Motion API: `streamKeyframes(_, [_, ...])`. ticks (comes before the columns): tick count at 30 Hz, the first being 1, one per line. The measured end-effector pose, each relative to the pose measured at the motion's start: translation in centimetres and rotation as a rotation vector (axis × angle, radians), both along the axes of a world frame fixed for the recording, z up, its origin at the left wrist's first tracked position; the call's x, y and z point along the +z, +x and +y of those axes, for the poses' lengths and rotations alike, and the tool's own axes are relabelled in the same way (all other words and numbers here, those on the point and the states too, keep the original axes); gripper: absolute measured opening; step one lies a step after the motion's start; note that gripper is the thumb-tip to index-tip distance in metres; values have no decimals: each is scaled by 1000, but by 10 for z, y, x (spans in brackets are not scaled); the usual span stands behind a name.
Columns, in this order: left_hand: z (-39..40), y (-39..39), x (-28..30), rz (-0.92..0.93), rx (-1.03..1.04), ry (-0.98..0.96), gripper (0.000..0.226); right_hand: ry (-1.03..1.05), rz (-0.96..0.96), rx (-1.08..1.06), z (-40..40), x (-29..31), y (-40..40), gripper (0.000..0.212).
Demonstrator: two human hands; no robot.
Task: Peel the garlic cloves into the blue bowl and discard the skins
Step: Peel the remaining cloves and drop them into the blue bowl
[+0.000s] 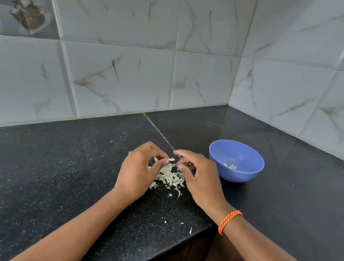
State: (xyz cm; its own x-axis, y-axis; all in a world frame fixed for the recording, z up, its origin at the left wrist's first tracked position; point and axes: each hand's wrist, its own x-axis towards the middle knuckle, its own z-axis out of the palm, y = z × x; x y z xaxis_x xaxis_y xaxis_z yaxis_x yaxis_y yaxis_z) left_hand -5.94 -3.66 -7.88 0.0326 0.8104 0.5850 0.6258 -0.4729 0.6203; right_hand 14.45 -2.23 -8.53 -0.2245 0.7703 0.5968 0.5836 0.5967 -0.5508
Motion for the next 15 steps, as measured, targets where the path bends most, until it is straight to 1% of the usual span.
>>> streamKeyframes(1, [0, 0, 0, 13, 3, 4, 11, 13, -20, -9, -1, 1, -1, 40])
streamKeyframes(2, [0, -1, 0, 26, 7, 7, 10, 21, -24, -9, -1, 1, -1, 42])
streamKeyframes(5, [0, -2, 1, 90, 19, 23, 9, -45, 95, 63, -2, 3, -1, 36])
streamKeyframes(7, [-1, -2, 3, 145, 24, 38, 8, -76, 137, 83, -4, 3, -2, 38])
streamKeyframes(9, [-2, -1, 3, 171, 21, 41, 7, -57, 166, 62, -5, 4, -3, 43])
streamKeyframes(15, [-3, 0, 2, 124, -1, 31, 11, -16, 161, 65, -6, 8, -4, 49])
